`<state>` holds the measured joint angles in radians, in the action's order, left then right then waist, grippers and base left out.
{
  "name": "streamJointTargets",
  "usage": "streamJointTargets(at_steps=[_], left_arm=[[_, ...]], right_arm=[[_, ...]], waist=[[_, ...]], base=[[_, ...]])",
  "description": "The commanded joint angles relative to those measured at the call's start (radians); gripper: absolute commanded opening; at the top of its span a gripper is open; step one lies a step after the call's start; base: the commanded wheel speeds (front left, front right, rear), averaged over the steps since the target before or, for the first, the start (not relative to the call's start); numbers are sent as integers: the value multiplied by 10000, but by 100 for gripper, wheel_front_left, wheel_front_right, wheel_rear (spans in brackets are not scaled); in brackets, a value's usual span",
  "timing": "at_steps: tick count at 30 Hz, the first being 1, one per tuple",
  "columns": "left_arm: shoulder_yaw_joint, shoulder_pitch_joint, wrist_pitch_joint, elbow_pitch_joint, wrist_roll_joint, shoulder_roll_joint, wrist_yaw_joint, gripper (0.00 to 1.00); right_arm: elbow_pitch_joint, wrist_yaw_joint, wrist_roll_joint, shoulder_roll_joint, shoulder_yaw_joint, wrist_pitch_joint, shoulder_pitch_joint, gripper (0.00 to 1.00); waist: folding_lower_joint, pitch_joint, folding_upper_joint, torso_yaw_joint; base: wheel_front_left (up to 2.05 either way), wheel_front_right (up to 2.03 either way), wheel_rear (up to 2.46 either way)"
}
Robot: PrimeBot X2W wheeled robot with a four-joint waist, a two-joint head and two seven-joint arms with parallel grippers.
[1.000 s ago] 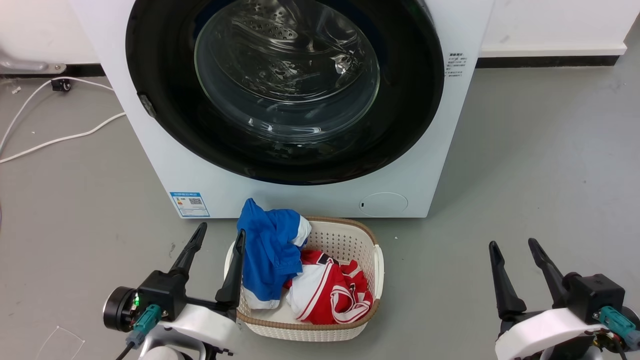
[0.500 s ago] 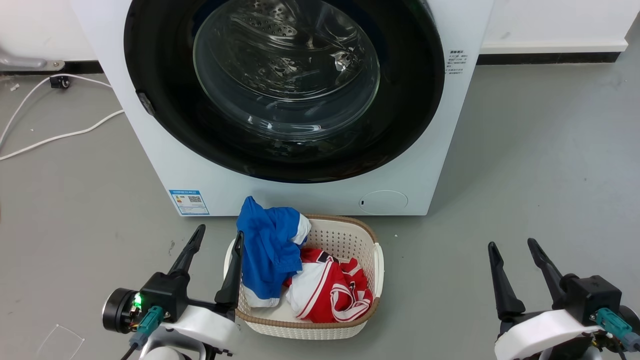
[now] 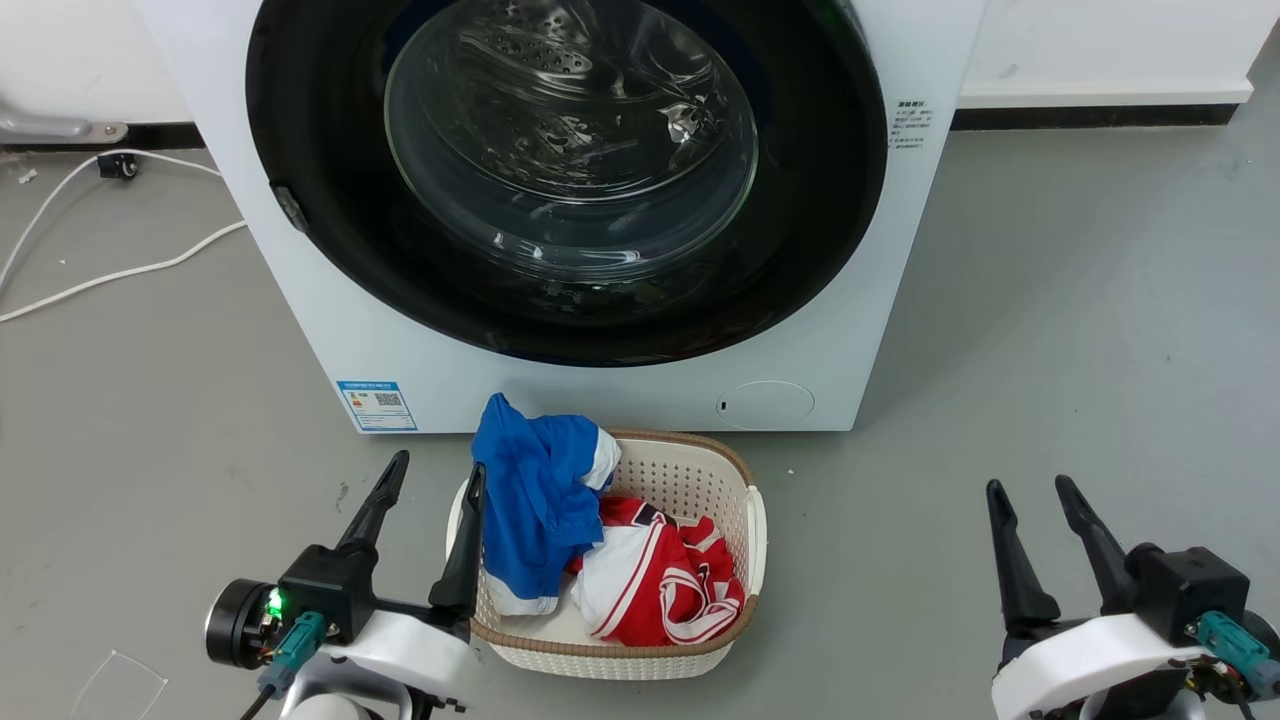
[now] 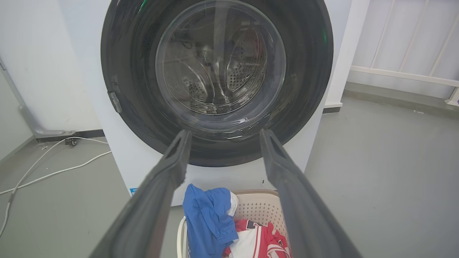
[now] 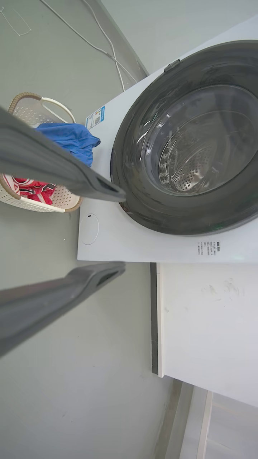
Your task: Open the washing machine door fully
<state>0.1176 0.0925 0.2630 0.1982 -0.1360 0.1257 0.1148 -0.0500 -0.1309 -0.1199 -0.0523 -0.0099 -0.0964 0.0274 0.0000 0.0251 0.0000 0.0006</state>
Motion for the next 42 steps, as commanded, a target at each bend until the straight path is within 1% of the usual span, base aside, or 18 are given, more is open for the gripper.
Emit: streamJointTargets(at_steps=[1,2,7,8,9,11,14,16,18,19,22,25,28,31,32,34,37,42], left_arm=[[-35,96,27,10,15,9,13,100],[-37,93,27,13,20,8,14,100],[-69,100,27,18,34,-11,17,100],[-79,99,27,22,33,-17,16,100],[-85,92,27,19,38,-20,8,100],[-98,70,27,24,38,-39,-8,100],[-121,46,27,25,30,-63,-13,100],[-126,50,27,3,17,-89,-10,100],[-147,72,27,-32,-2,-107,-9,100],[-159,89,27,-51,-1,-113,-10,100],[-190,135,27,-121,3,-135,-21,100],[-210,200,27,-189,13,-152,-17,100],[-222,304,26,-258,19,-144,2,100],[-198,474,25,-356,37,-127,28,100],[-188,530,26,-389,29,-125,37,100],[-160,644,26,-474,42,-123,54,100],[-103,847,26,-629,63,-118,61,100],[88,1236,26,-853,90,-136,91,100]], right_arm=[[-27,3,-49,37,-8,12,-41,10],[-37,1,-70,37,-6,37,-43,0],[-83,3,-578,34,-63,15,-64,0],[-127,3,-1062,31,-141,-13,-68,0],[-214,3,-1786,33,-194,-34,-63,0],[-424,1,-3542,33,-245,-115,-103,0],[-808,1,-7154,34,-67,-278,-270,0],[-935,0,-9867,33,64,-419,-390,0],[-904,1,-12052,27,96,-538,-516,0],[-883,0,-13089,28,73,-563,-605,0],[-959,0,-15310,25,-240,-533,-932,0],[-1181,0,-16569,-44,-780,-409,-1445,0],[-1571,0,-17461,-450,-1244,-319,-2165,0],[-2091,0,-18066,-1073,-1430,-220,-3104,0],[-2318,-1,-18127,-1369,-1399,-171,-3437,0],[-2739,-1,-18342,-1849,-1226,-57,-4088,0],[-3360,-1,-18469,-2718,-701,221,-5211,0],[-4552,-1,-18587,-4025,659,947,-7235,0]], waist=[[0,-1,0,2],[0,-1,0,2],[0,-16,0,-2],[0,-25,0,-3],[0,-36,0,-6],[0,-55,0,-7],[0,-70,0,-6],[0,-61,0,-7],[0,-25,0,-23],[0,6,0,-41],[0,105,0,-110],[0,262,0,-160],[0,520,0,-199],[0,843,0,-194],[0,928,0,-187],[0,1104,0,-148],[0,1449,0,-68],[0,2008,0,164]], base=[[0,0,0],[0,0,0],[0,0,0],[0,0,0],[0,0,0],[0,0,0],[0,0,0],[0,0,0],[0,0,0],[0,0,0],[0,0,0],[0,0,0],[0,0,0],[0,0,0],[0,0,0],[0,0,0],[0,0,0],[0,0,0]])
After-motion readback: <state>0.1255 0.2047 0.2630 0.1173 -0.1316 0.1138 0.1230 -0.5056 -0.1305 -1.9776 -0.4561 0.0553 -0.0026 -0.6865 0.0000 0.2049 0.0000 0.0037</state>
